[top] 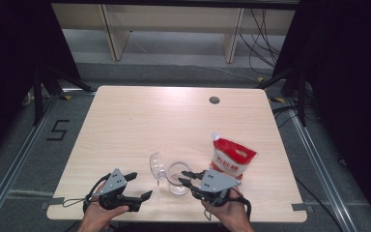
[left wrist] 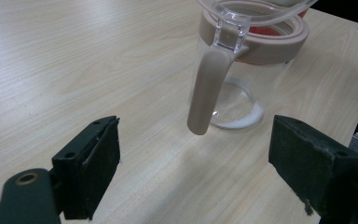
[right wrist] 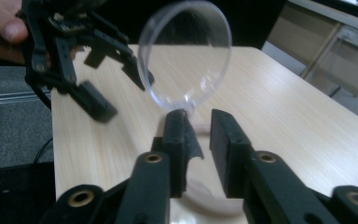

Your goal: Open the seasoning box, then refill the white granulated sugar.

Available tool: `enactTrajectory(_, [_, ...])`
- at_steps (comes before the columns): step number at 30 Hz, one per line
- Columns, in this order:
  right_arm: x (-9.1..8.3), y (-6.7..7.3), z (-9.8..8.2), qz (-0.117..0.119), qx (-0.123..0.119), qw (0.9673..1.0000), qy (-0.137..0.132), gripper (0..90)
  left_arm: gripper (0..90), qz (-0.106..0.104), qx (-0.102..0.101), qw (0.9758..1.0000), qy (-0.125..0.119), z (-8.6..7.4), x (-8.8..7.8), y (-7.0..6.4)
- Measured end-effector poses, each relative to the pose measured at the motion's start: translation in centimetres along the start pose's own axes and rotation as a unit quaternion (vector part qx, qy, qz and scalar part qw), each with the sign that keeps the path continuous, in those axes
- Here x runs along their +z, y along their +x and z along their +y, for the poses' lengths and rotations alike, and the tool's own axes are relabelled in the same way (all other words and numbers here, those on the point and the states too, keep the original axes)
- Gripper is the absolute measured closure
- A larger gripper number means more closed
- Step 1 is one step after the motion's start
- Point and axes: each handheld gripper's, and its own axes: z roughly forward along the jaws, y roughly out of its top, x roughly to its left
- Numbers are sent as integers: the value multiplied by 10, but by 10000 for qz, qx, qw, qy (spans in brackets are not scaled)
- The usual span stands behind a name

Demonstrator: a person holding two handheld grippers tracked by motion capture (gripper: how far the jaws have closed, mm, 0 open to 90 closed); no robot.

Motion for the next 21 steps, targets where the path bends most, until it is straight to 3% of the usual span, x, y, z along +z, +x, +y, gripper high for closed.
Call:
enactTrajectory(6, [-33,-10,-25,-315,363,9988,99,697,164,-32,2,10000,43,-1,0,-1])
enactTrajectory(16, [-54,-15,-40,-592,668,9959,118,649,164,-11,2,10000,45,-1,-1,0])
enactTrajectory(18, [-58,-15,-43,-601,690,9957,144,638,163,-27,142,9999,52,0,-1,1])
enactTrajectory(21, [-65,-16,-49,-681,734,9947,219,614,164,-26,10,10000,31,-1,-1,-1])
